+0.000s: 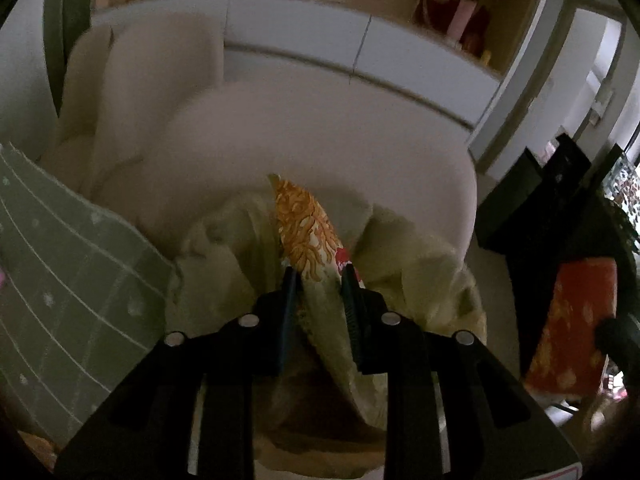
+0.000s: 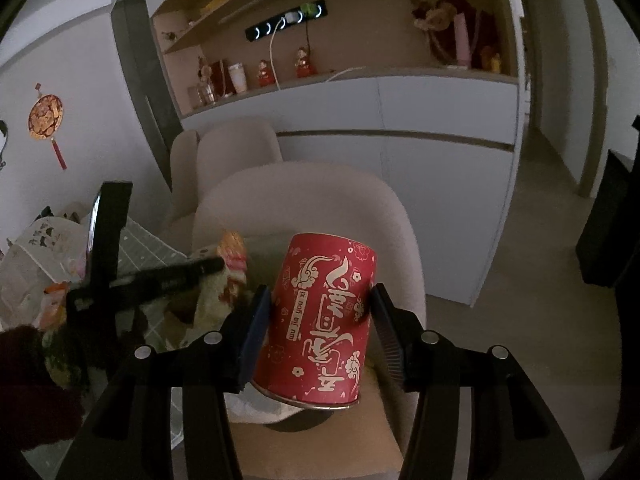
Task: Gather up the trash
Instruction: 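Carry the red cup and yellow wrapper to the bin and release both, then return both tools to the table and approach the remaining wrappers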
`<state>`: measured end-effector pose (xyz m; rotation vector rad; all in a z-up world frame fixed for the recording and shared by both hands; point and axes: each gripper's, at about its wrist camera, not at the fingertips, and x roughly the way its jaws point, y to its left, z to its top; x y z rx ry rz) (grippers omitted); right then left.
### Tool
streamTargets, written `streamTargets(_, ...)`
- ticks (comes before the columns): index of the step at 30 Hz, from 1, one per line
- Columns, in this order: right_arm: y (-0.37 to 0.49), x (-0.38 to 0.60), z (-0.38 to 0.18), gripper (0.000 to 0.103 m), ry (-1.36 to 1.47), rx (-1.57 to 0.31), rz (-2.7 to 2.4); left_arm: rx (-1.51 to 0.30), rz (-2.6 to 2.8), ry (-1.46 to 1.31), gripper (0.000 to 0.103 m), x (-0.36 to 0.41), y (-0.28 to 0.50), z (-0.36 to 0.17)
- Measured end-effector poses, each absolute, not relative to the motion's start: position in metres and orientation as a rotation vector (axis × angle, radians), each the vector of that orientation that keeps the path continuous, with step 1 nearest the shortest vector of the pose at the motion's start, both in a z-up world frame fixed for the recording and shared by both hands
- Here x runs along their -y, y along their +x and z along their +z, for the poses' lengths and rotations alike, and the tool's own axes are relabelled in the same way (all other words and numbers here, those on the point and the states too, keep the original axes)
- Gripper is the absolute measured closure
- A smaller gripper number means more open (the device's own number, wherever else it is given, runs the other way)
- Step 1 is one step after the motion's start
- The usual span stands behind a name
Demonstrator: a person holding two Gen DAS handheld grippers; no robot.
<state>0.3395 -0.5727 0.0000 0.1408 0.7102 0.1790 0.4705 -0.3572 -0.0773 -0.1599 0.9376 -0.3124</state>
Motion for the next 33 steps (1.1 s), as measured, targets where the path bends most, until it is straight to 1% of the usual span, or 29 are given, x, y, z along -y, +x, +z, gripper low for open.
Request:
streamTargets(2, 0.354, 0.571, -0.005, 0.054, 0.158, -0.727, 0.195, -0.959, -0.321, -0.2, 0.075, 0.349, 0.468, -0.079)
streamTargets(4, 0.368, 0.566, -0.007, 0.054, 0.171, -0.736, 0.22, -0.956, -0.313, -0.253, 0.062, 0.335, 0.46, -0.072)
streamTargets(7, 0.389, 0.552, -0.009, 0.054, 0.179, -0.749, 0.267, -0.923, -0.282, -0.295, 0.058, 0.312, 0.446, -0.052)
streamTargets(8, 0.4, 0.543, -0.009, 0.06, 0.181, -0.755, 0.295, -0.913, -0.269, -0.296, 0.058, 0.304, 0.44, -0.047)
streamTargets(9, 0.409, 0.532, -0.01, 0.063, 0.177, -0.765, 0.32, -0.897, -0.253, -0.294, 0.058, 0.295, 0.43, -0.039)
streamTargets(12, 0.437, 0.499, -0.016, 0.064, 0.165, -0.801, 0.389, -0.862, -0.217, -0.283, 0.057, 0.275, 0.41, -0.022)
streamTargets(14, 0.454, 0.48, -0.025, 0.067, 0.147, -0.831, 0.422, -0.84, -0.186, -0.276, 0.056, 0.259, 0.394, -0.014)
streamTargets(20, 0.49, 0.457, -0.074, 0.069, 0.171, -1.037, 0.447, -0.837, -0.082, -0.331, 0.056, 0.216, 0.365, -0.008)
streamTargets(26, 0.486, 0.447, -0.093, 0.069, 0.064, -1.124, 0.445, -0.861, 0.0, -0.384, 0.056, 0.191, 0.345, -0.022)
streamTargets(29, 0.477, 0.451, -0.085, 0.069, 0.056, -1.085, 0.43, -0.872, 0.025, -0.398, 0.056, 0.184, 0.334, -0.028)
streamTargets(31, 0.468, 0.453, -0.075, 0.068, 0.053, -1.038, 0.413, -0.868, 0.036, -0.397, 0.055, 0.178, 0.325, -0.028)
streamTargets(32, 0.462, 0.455, -0.068, 0.063, 0.054, -1.013, 0.401, -0.866, 0.037, -0.396, 0.055, 0.176, 0.321, -0.028)
streamTargets(33, 0.456, 0.456, -0.063, 0.054, 0.06, -0.992, 0.398, -0.863, 0.037, -0.399, 0.053, 0.173, 0.315, -0.028)
